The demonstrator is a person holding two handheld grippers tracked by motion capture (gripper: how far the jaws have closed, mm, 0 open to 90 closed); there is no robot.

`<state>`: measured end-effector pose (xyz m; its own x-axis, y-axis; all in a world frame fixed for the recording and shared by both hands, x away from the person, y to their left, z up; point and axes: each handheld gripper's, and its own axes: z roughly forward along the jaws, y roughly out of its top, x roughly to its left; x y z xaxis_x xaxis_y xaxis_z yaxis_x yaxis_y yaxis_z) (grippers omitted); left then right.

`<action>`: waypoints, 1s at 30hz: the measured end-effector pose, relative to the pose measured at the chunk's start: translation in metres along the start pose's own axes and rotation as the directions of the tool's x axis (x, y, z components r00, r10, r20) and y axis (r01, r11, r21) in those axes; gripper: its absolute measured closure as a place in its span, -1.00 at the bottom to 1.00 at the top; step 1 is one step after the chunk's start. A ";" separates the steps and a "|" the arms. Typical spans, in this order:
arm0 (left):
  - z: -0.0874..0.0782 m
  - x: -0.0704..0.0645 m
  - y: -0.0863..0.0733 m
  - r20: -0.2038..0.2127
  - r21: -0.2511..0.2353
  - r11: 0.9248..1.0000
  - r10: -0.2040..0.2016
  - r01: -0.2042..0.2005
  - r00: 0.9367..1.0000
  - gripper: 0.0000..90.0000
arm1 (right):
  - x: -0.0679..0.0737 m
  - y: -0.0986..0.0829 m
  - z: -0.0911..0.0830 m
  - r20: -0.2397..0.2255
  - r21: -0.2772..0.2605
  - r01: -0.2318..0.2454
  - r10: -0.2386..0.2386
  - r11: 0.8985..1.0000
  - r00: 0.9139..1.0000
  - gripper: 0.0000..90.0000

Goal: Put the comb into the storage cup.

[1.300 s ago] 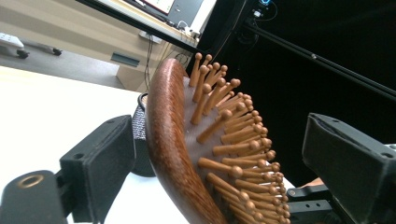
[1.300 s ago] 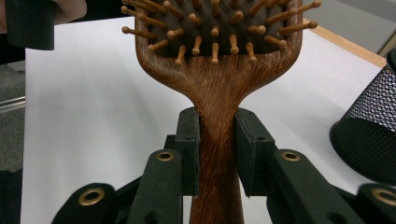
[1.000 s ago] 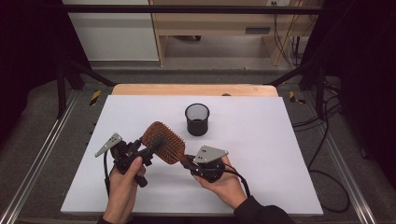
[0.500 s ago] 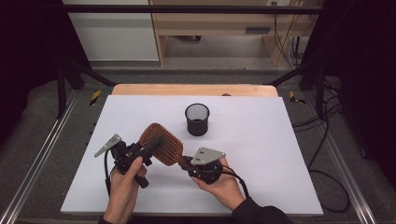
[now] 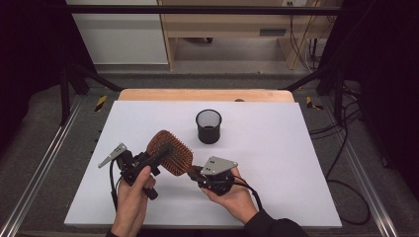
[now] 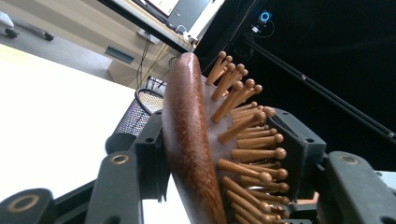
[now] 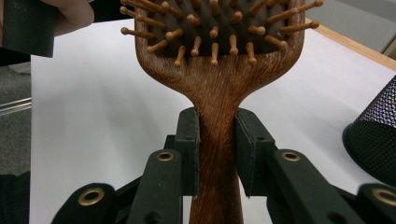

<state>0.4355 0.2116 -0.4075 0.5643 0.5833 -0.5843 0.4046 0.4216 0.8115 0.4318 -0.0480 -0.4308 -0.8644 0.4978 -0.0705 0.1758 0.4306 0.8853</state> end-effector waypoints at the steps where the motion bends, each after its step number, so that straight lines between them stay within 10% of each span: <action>1: -0.001 0.000 0.000 0.007 -0.003 1.000 -0.010 0.010 1.000 0.04 | 0.001 0.000 0.000 0.003 0.002 0.003 -0.003 1.000 1.000 0.62; 30: -0.006 0.003 -0.002 0.005 -0.016 0.998 -0.057 0.057 0.998 0.14 | 0.001 -0.002 0.008 -0.066 0.014 -0.054 0.055 0.998 0.996 0.37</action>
<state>0.4325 0.2170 -0.4107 0.5436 0.5550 -0.6297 0.4249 0.4650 0.7767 0.4343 -0.0420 -0.4362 -0.8825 0.4702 0.0089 0.2293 0.4137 0.8811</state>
